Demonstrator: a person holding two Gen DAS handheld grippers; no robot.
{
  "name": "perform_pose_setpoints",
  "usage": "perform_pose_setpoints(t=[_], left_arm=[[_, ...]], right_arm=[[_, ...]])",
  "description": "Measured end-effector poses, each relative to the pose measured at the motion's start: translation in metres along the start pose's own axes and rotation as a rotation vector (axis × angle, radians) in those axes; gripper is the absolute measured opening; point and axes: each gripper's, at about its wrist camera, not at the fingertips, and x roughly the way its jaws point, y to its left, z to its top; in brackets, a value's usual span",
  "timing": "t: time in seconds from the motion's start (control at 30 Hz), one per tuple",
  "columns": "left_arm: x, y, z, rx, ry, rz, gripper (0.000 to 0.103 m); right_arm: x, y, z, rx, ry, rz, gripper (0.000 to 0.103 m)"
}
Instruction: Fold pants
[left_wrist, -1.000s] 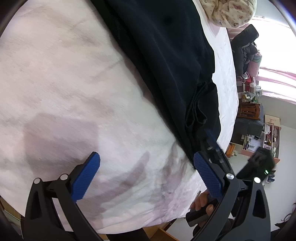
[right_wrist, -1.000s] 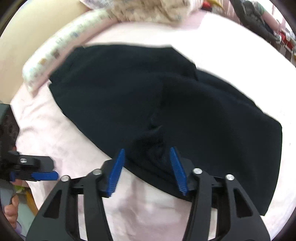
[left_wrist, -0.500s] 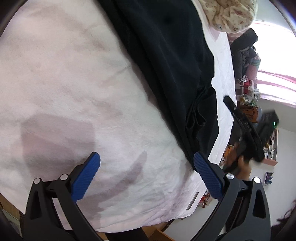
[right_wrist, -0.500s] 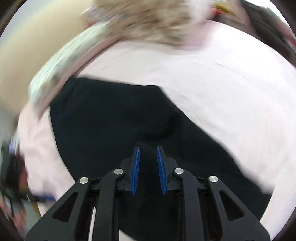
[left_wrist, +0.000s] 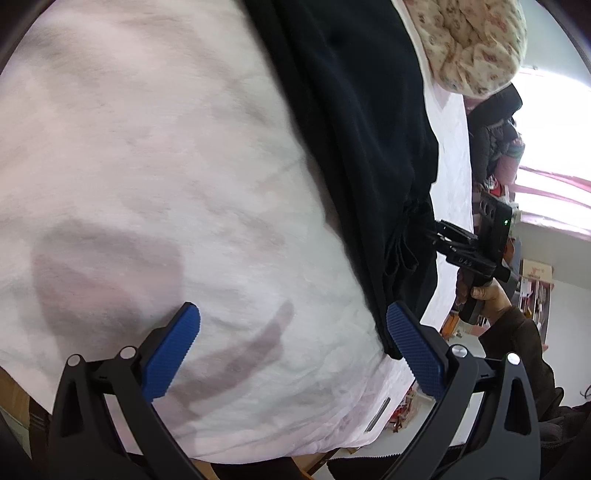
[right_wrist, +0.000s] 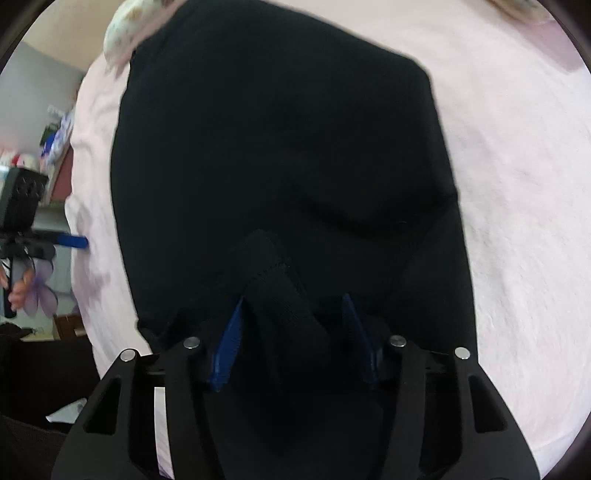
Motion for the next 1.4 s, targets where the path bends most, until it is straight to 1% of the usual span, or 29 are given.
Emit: perform_pose_setpoints(t=[0.03, 0.07, 0.1, 0.17, 0.23, 0.27, 0.33, 0.43, 0.5, 0.53, 0.6, 0.63, 0.7, 0.73, 0.77, 0.8, 0.83, 0.87, 0.97, 1.0, 1.07, 1.1, 1.17, 1.2, 1.23, 1.37, 1.4], left_arm=[[0.000, 0.001, 0.001, -0.007, -0.001, 0.002, 0.101], [0.001, 0.002, 0.001, -0.012, -0.003, 0.002, 0.101], [0.001, 0.002, 0.002, -0.015, -0.003, 0.002, 0.101], [0.002, 0.001, 0.004, -0.019, -0.003, 0.000, 0.101], [0.006, -0.001, 0.006, -0.020, 0.002, -0.004, 0.101], [0.007, -0.002, 0.008, -0.020, 0.004, -0.005, 0.101], [0.009, -0.006, 0.009, -0.014, 0.010, -0.010, 0.101], [0.013, -0.011, 0.011, -0.002, 0.017, -0.013, 0.101], [0.014, -0.011, 0.012, 0.002, 0.020, -0.011, 0.101], [0.014, -0.010, 0.012, 0.001, 0.020, -0.009, 0.101], [0.015, -0.008, 0.011, -0.009, 0.022, -0.005, 0.101], [0.016, -0.007, 0.011, -0.015, 0.022, -0.004, 0.101], [0.015, -0.006, 0.010, -0.026, 0.022, -0.006, 0.101], [0.014, -0.007, 0.010, -0.024, 0.022, -0.010, 0.101], [0.014, -0.008, 0.009, -0.019, 0.022, -0.011, 0.101], [0.013, -0.009, 0.010, -0.005, 0.024, -0.006, 0.101], [0.012, -0.009, 0.010, 0.000, 0.024, -0.004, 0.101], [0.011, -0.008, 0.010, 0.002, 0.023, -0.004, 0.101], [0.011, -0.005, 0.011, -0.018, 0.019, -0.011, 0.101], [0.011, -0.005, 0.012, -0.023, 0.017, -0.015, 0.101], [0.012, -0.006, 0.010, -0.017, 0.020, -0.019, 0.101], [0.012, -0.007, 0.009, -0.009, 0.022, -0.021, 0.101], [0.013, -0.008, 0.007, 0.000, 0.028, -0.020, 0.101], [0.013, -0.009, 0.007, 0.001, 0.030, -0.023, 0.101], [0.013, -0.011, 0.007, 0.004, 0.029, -0.023, 0.101], [0.009, -0.011, 0.004, 0.018, 0.026, -0.020, 0.101], [0.008, -0.010, 0.003, 0.018, 0.027, -0.018, 0.101]], right_arm=[[0.001, -0.002, 0.000, 0.009, -0.003, 0.015, 0.055], [0.000, -0.002, -0.003, 0.006, -0.011, 0.024, 0.047], [-0.001, 0.002, -0.005, -0.012, -0.020, 0.032, 0.036], [-0.006, 0.007, -0.011, -0.038, -0.036, 0.035, 0.017], [-0.015, 0.009, -0.015, -0.046, -0.068, 0.033, 0.012], [-0.020, 0.008, -0.016, -0.037, -0.084, 0.037, 0.011], [-0.025, 0.006, -0.017, -0.024, -0.100, 0.041, 0.011], [-0.033, 0.010, -0.015, -0.048, -0.116, 0.012, 0.011], [-0.037, 0.009, -0.013, -0.047, -0.143, -0.005, 0.011], [-0.036, 0.007, -0.012, -0.037, -0.156, -0.028, 0.011], [-0.022, 0.005, -0.009, -0.032, -0.142, -0.122, 0.011], [-0.013, 0.004, -0.008, -0.008, -0.128, -0.152, 0.011], [-0.009, 0.007, -0.008, 0.039, -0.133, -0.154, 0.012], [-0.013, 0.006, -0.010, 0.061, -0.140, -0.139, 0.012], [-0.020, 0.003, -0.013, 0.089, -0.157, -0.112, 0.015], [-0.029, -0.001, -0.017, 0.115, -0.189, -0.089, 0.022], [-0.040, -0.001, -0.023, 0.140, -0.234, -0.084, 0.037], [-0.049, 0.001, -0.029, 0.155, -0.278, -0.087, 0.045], [-0.076, 0.020, -0.049, 0.186, -0.411, -0.122, 0.045], [-0.080, 0.027, -0.053, 0.184, -0.431, -0.131, 0.045], [-0.082, 0.055, -0.063, 0.157, -0.479, -0.153, 0.045], [-0.076, 0.069, -0.065, 0.129, -0.481, -0.170, 0.045], [-0.055, 0.100, -0.065, 0.025, -0.428, -0.268, 0.045], [-0.050, 0.105, -0.064, -0.013, -0.407, -0.305, 0.045], [-0.035, 0.120, -0.065, -0.054, -0.386, -0.359, 0.045], [-0.006, 0.137, -0.065, -0.106, -0.339, -0.424, 0.044], [0.003, 0.141, -0.063, -0.123, -0.320, -0.462, 0.044]])
